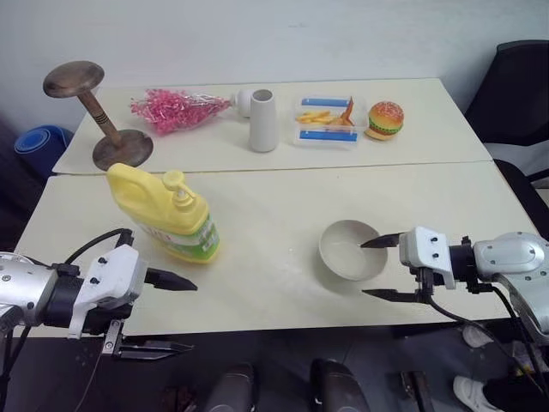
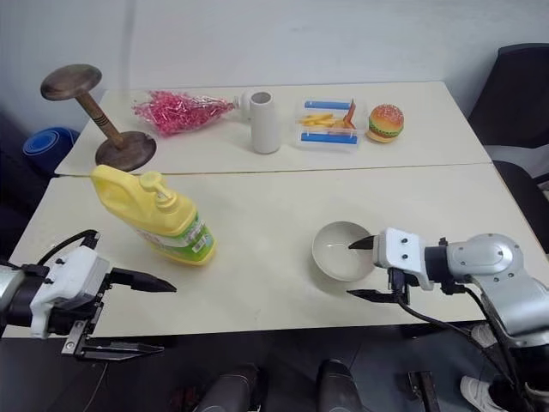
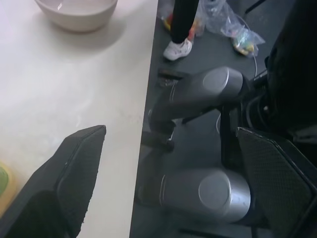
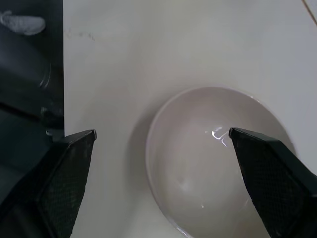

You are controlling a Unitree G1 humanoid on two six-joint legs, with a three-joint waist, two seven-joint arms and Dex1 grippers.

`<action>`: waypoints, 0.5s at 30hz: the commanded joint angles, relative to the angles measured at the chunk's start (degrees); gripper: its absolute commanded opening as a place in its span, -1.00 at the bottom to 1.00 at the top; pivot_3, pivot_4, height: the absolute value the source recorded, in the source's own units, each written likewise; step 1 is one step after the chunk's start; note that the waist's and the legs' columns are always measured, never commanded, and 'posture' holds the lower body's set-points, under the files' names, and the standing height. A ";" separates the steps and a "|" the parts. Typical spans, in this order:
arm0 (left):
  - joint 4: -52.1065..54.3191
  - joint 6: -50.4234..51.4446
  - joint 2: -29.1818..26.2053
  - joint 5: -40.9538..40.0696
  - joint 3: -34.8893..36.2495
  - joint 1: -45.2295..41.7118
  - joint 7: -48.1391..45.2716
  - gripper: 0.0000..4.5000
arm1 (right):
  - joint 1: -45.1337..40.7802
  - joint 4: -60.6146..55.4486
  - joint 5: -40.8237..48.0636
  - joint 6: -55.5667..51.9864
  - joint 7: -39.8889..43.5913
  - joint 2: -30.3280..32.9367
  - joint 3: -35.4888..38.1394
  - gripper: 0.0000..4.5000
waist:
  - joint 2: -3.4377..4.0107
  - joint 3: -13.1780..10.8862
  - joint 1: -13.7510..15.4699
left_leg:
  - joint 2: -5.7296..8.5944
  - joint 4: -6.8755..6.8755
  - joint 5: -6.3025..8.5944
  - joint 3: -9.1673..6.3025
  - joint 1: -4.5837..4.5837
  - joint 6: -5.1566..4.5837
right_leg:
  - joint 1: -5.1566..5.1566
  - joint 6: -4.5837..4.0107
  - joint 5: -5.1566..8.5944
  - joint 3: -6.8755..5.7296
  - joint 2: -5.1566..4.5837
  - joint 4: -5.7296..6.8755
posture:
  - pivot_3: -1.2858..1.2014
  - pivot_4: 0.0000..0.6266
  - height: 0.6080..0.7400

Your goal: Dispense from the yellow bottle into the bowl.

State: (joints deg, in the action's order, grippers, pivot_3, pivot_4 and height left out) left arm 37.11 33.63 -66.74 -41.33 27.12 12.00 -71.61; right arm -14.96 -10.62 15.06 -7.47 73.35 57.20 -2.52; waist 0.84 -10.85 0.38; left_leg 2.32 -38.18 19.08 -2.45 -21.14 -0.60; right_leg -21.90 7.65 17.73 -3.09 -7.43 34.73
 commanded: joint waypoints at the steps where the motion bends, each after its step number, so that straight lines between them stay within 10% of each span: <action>1: 0.11 -1.93 0.38 1.29 -2.16 -1.68 -0.28 0.99 | -6.50 8.39 -4.72 10.43 5.88 -0.15 -4.18 1.00 | -0.04 -0.01 -0.27 | 0.00 -0.01 0.00 0.00 0.01 -0.01 | 0.01 0.00 0.00 -0.04 0.00 -0.01 | 0.03 -0.52 1.00; 6: 0.98 -1.96 0.96 1.30 -4.07 -4.23 0.79 0.99 | -17.05 21.57 -8.83 20.17 12.57 -4.59 -11.03 1.00 | -0.12 -0.06 -0.61 | -0.06 -0.03 -0.02 0.01 0.04 0.02 | -0.04 0.00 0.00 -0.06 0.03 0.10 | 0.03 -0.52 1.00; 15: 1.71 -0.71 1.25 1.65 0.99 -1.72 1.10 1.00 | -22.39 31.63 -10.89 29.88 17.14 -8.71 -15.69 -0.20 | -0.12 -0.07 -0.58 | -0.04 -0.04 -0.03 0.14 -0.20 0.03 | -0.36 0.00 0.00 -0.17 0.03 0.33 | 0.03 -0.52 1.00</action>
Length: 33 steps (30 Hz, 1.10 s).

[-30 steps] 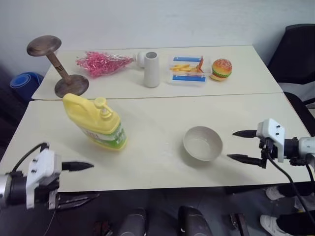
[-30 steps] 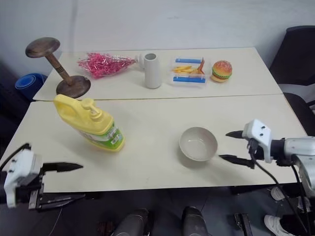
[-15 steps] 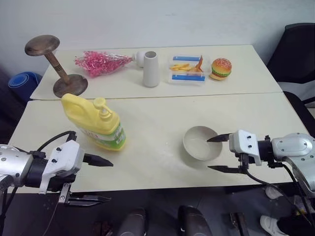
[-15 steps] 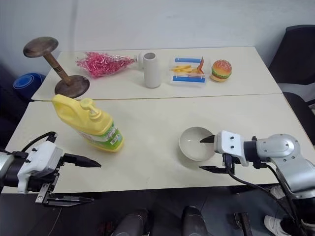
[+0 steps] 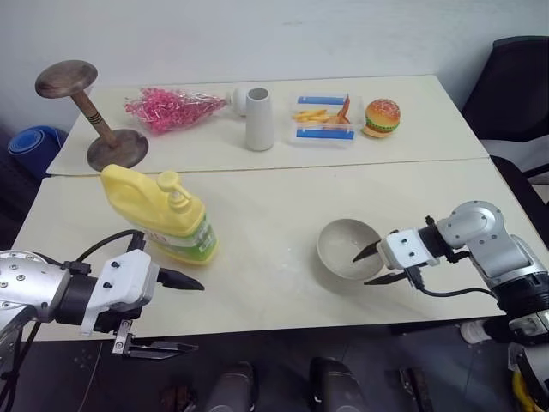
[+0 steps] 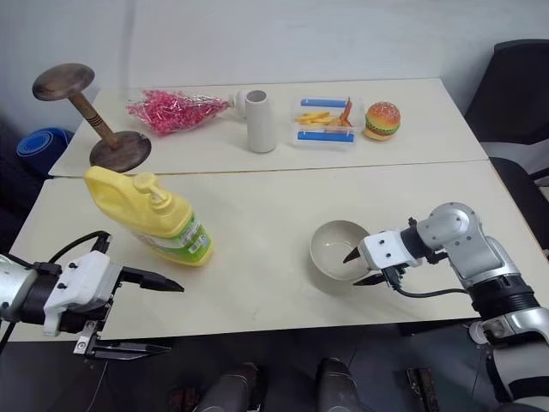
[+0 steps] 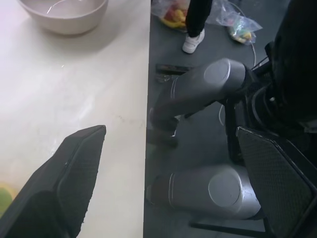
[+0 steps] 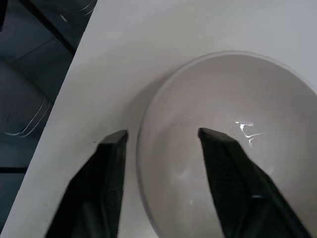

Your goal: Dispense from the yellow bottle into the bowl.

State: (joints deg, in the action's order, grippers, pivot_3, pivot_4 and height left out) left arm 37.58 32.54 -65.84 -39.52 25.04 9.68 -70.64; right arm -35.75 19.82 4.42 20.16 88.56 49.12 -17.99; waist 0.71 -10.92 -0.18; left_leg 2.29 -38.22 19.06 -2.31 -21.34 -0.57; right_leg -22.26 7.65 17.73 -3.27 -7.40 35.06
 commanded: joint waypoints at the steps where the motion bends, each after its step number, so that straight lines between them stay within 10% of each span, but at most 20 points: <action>1: 1.29 0.46 0.40 -0.23 3.51 0.88 -0.02 1.00 | -1.86 1.67 -0.46 2.61 1.83 -0.93 -0.34 -0.20 | 0.00 0.00 -0.03 | 0.00 -0.03 0.00 0.01 0.00 0.00 | 0.00 0.00 0.00 0.01 0.00 0.00 | 0.03 -0.52 1.00; 23: 0.75 1.47 -0.65 -0.24 5.16 -1.03 -0.15 1.00 | -7.18 19.35 -4.14 16.68 3.41 -5.33 -6.26 -0.20 | 0.00 0.00 -0.22 | -0.04 0.02 -0.01 0.14 0.03 0.05 | -0.13 0.00 0.00 0.15 0.06 0.14 | 0.03 -0.52 1.00; 30: 0.25 1.67 -0.91 -0.19 4.69 -2.40 -0.23 1.00 | -6.60 18.35 -2.05 16.19 3.94 -4.94 -7.05 -0.99 | -0.02 0.02 -0.21 | -0.05 -0.01 -0.01 0.14 0.05 0.05 | -0.11 0.00 0.00 0.16 0.06 0.18 | 0.03 -0.52 1.00; 33: 0.00 1.84 -0.77 -0.24 4.30 -3.13 -0.01 1.00 | -6.35 17.03 -1.00 15.42 3.94 -4.42 -7.41 -0.99 | -0.04 0.03 -0.22 | -0.05 -0.02 -0.01 0.15 0.07 0.06 | -0.10 0.00 0.00 0.16 0.06 0.22 | 0.03 -0.52 1.00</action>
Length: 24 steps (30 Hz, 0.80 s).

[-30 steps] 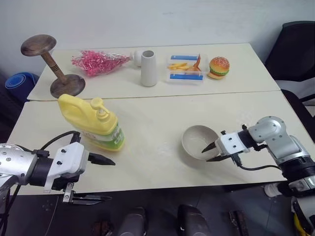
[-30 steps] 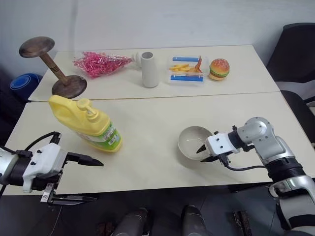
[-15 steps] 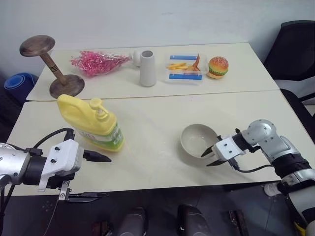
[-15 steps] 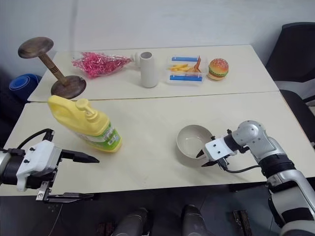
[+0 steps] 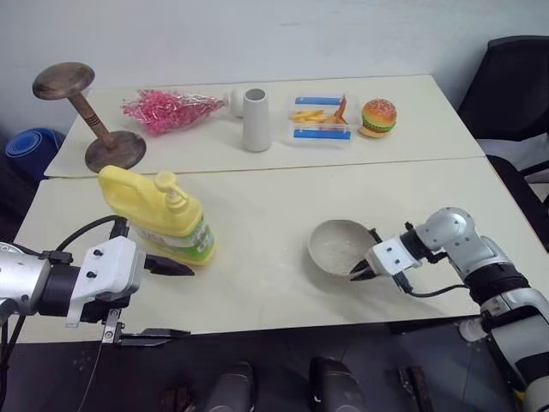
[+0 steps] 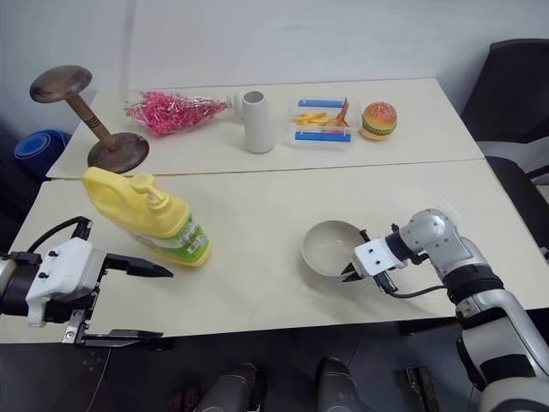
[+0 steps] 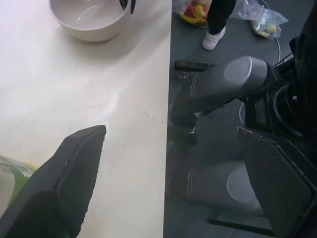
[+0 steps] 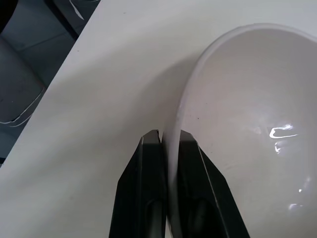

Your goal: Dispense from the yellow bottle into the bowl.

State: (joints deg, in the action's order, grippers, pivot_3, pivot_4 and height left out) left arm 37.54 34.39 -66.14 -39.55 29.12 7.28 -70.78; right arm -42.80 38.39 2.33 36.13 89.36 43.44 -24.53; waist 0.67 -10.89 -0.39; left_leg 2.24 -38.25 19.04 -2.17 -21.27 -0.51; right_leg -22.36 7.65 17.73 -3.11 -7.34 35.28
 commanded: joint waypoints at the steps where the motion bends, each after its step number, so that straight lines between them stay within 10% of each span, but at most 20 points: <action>1: -0.24 0.14 -0.31 -0.37 0.01 -1.24 0.49 1.00 | 0.90 -2.75 1.35 -0.99 3.14 1.39 -0.76 -0.99 | 0.00 0.00 0.02 | 0.01 0.00 0.00 0.00 0.00 0.00 | -0.01 0.00 0.00 0.01 -0.01 0.02 | 0.03 -0.52 1.00; 15: -10.48 12.21 -5.52 -14.98 3.68 -21.43 5.57 1.00 | -2.40 -35.26 12.66 -25.83 3.14 4.93 -1.94 -0.99 | -0.04 -0.04 0.14 | 0.02 -0.05 0.01 -0.05 -0.10 0.02 | -0.15 0.00 0.00 -0.01 -0.03 0.17 | 0.03 -0.52 1.00; 24: -25.19 5.54 -13.72 -8.15 -3.85 -32.55 -2.37 1.00 | -15.76 -38.47 18.64 -33.87 3.14 -2.47 -9.88 -0.99 | -0.21 -0.14 -0.12 | 0.04 -0.11 0.01 -0.03 -0.14 0.02 | -0.22 0.00 0.00 -0.02 0.00 0.27 | 0.03 -0.52 1.00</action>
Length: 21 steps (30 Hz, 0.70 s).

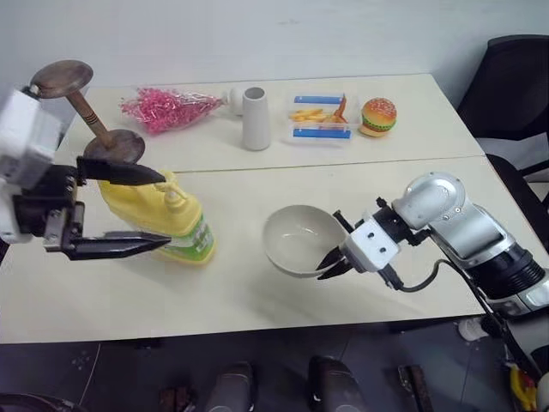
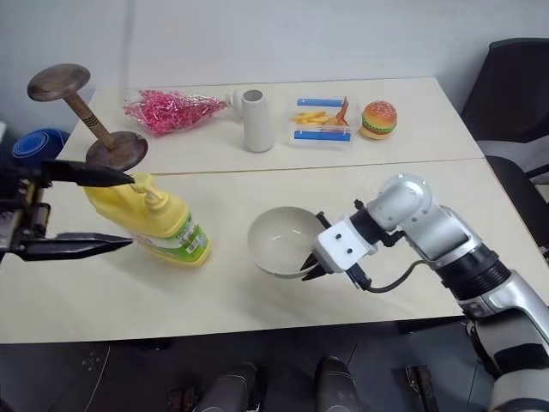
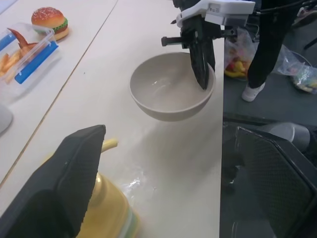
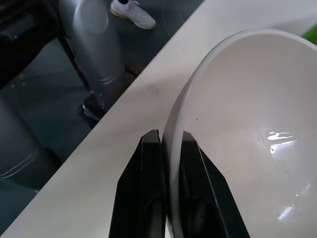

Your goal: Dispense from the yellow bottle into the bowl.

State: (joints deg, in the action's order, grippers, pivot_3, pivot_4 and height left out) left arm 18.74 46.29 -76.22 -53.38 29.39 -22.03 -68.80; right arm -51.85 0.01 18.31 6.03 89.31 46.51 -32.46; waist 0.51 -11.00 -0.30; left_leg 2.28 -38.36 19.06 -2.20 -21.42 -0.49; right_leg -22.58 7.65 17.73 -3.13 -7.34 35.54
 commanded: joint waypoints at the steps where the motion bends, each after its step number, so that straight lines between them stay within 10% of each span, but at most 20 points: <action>1: -7.95 -8.13 -3.99 7.32 -5.83 -4.16 -5.46 1.00 | -8.14 0.99 2.45 -3.41 3.19 -7.08 -2.59 -0.99 | -0.05 -0.03 -0.69 | -0.03 -0.04 -0.01 0.04 0.00 0.02 | -0.02 0.00 0.00 0.00 0.05 0.00 | 0.03 -0.52 1.00; 11: -23.05 -16.49 -1.22 18.30 -21.73 -22.83 -12.76 1.00 | -19.64 11.27 -0.18 -7.65 2.98 -19.37 -6.31 -0.99 | -0.43 -0.12 -1.51 | 0.05 0.01 -0.03 -0.08 -0.19 0.05 | -0.29 -0.02 0.01 -0.49 -0.06 0.26 | 0.03 -0.52 1.00; 21: -23.24 -16.19 0.18 20.22 -22.36 -24.99 -15.80 1.00 | -21.04 -1.95 -2.72 -33.94 1.67 -15.32 -3.01 -0.99 | -0.44 -0.11 -1.54 | 0.02 -0.69 -0.02 -0.25 -1.17 0.07 | -1.20 -0.02 0.01 -0.75 -0.11 0.67 | 0.03 -0.52 1.00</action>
State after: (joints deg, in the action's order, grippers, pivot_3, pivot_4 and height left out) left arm -5.15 30.08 -75.64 -33.39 5.85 -46.02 -84.04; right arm -71.92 3.52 13.60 -23.95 88.79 30.81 -37.79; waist 0.08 -11.12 -1.84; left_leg 2.31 -39.09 19.04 -2.48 -22.60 -0.42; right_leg -23.76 7.63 17.74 -3.92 -7.48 36.24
